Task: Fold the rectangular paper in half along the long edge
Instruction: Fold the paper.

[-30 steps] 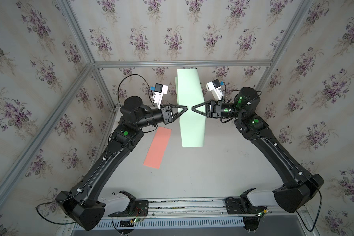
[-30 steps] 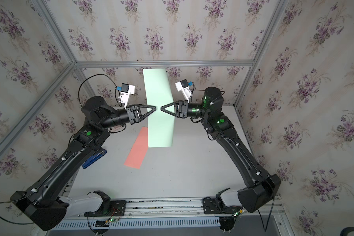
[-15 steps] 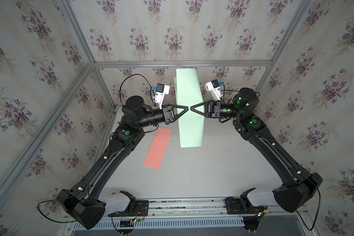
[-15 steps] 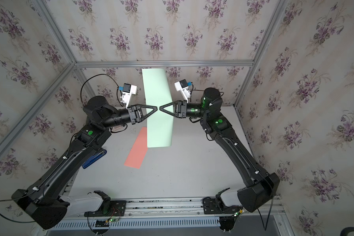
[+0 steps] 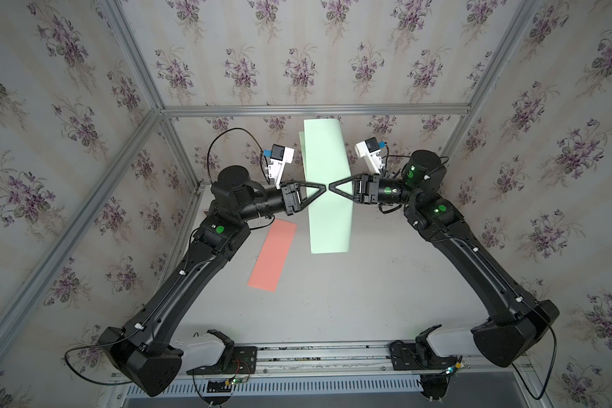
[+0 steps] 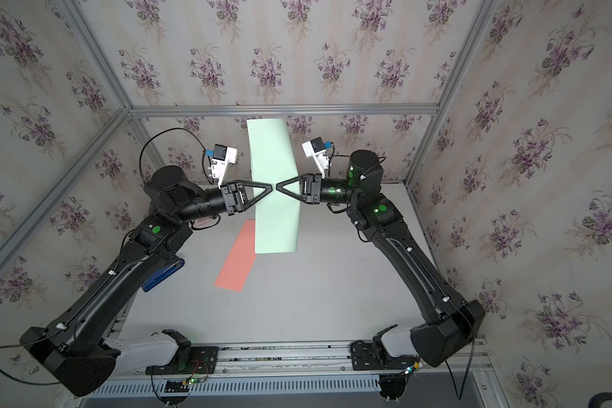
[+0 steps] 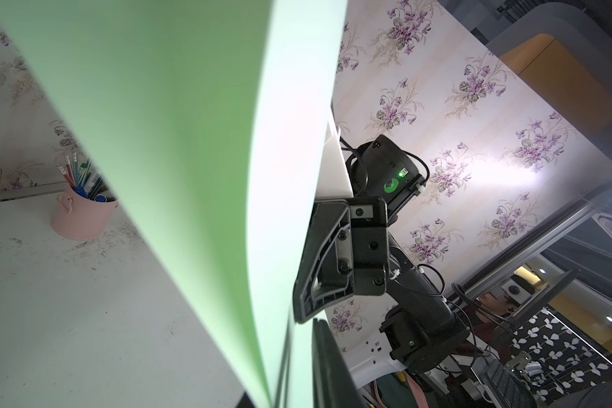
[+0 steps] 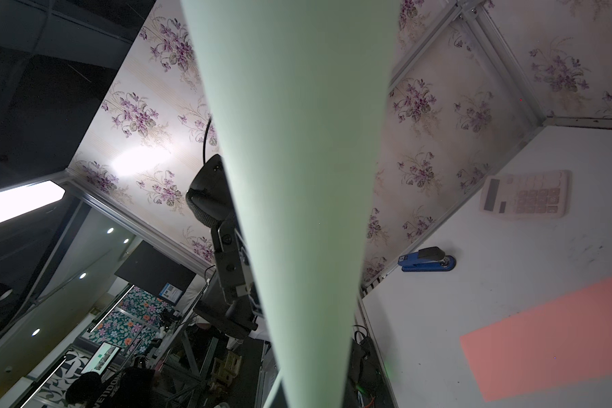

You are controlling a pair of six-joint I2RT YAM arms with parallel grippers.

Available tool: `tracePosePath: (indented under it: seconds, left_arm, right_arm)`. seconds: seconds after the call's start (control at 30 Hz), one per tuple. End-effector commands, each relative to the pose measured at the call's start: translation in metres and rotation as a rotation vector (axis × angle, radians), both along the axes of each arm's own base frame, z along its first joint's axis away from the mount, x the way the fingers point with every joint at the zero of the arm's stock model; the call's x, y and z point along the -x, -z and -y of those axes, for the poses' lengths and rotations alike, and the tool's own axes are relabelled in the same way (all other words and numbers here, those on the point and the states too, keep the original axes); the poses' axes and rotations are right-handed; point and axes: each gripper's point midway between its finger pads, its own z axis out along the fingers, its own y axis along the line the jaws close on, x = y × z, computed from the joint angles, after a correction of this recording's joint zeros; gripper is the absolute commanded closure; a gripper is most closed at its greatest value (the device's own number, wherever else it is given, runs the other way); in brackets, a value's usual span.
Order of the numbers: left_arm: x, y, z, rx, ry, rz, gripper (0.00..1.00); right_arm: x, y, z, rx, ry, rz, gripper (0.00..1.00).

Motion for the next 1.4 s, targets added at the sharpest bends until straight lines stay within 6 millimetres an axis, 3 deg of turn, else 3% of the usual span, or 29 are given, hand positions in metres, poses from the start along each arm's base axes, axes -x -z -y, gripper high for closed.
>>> tracePosePath:
  seconds: [0.0,0.17,0.3,0.47,0.63,0.87,1.2,1.37]
  left_arm:
    - [0.003,-0.005,0.001,0.005,0.013,0.033,0.91]
    - [0.003,-0.002,0.002,-0.004,0.016,0.032,1.0]
    - [0.006,-0.001,0.002,-0.008,0.027,0.04,1.0]
    - [0.021,-0.008,0.005,0.023,0.108,0.089,1.0]
    - [0.031,-0.014,0.007,0.036,0.17,0.113,1.0]
    - [0.034,-0.019,0.01,0.037,0.206,0.124,1.0]
    - [0.033,-0.018,0.011,0.031,0.208,0.119,1.0]
    - [0.031,-0.017,0.01,0.024,0.198,0.113,0.82]
  right_arm:
    - [0.0,-0.002,0.0,0.004,0.01,0.028,0.92]
    - [0.004,-0.007,0.002,-0.006,0.004,0.043,0.86]
    - [0.008,-0.015,0.006,-0.026,-0.003,0.067,0.71]
    - [0.01,-0.032,0.028,-0.108,0.001,0.099,0.63]
    - [0.017,-0.044,0.041,-0.15,-0.017,0.135,0.63]
    - [0.035,-0.06,0.045,-0.217,-0.096,0.173,0.65]
    - [0.038,-0.063,0.047,-0.226,-0.107,0.171,0.82]
    - [0.037,-0.065,0.048,-0.233,-0.094,0.173,0.85]
